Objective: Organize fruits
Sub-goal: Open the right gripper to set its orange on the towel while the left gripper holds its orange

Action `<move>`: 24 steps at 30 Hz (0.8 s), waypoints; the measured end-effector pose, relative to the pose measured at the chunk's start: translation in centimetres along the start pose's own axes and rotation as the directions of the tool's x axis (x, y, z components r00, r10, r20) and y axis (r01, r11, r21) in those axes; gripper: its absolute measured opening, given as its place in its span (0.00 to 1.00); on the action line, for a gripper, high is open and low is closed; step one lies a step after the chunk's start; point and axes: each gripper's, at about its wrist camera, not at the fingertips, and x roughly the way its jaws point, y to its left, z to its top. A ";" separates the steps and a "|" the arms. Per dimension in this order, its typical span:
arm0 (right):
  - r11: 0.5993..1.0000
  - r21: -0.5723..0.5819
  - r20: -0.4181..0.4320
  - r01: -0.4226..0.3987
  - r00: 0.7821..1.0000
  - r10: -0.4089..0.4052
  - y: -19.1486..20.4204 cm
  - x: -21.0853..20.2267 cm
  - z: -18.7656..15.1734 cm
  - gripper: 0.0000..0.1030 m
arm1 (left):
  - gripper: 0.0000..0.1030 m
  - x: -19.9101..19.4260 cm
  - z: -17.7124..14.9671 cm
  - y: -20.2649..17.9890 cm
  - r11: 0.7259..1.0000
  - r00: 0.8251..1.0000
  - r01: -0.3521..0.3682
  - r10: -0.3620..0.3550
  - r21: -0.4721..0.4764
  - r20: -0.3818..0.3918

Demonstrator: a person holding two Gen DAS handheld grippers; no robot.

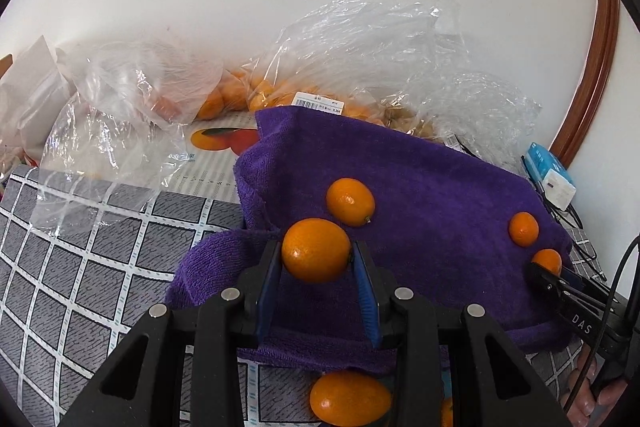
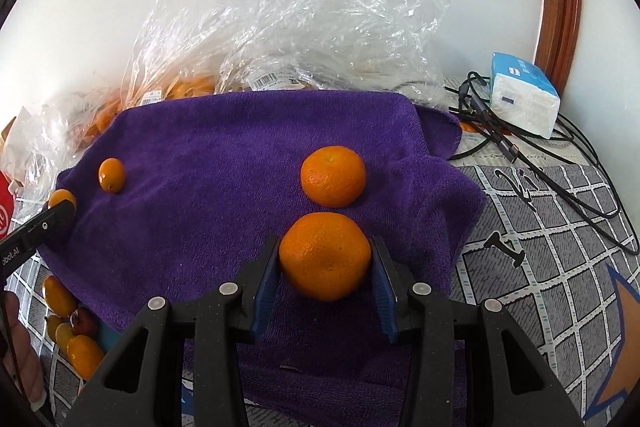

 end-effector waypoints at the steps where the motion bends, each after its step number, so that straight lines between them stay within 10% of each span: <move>1: 1.000 -0.004 -0.001 0.002 1.000 -0.002 0.1 0.0 0.0 0.46 | 0.33 0.0 0.0 0.0 1.000 1.000 -0.001 0.001 0.000 0.000; 7: 0.999 -0.042 0.038 0.016 0.999 -0.015 0.9 -0.9 -0.3 0.71 | 0.34 -0.1 0.0 0.0 1.000 1.000 -0.011 0.011 0.003 0.001; 12: 0.998 -0.043 0.091 0.043 0.995 -0.039 1.0 -2.3 -0.2 0.76 | 0.51 -1.2 0.3 0.1 1.000 0.999 0.000 0.001 -0.007 0.047; 24: 0.998 0.008 0.162 0.066 0.985 -0.066 0.9 -7.8 0.4 0.76 | 0.53 -4.9 1.5 0.4 0.999 0.990 0.021 -0.015 -0.040 0.143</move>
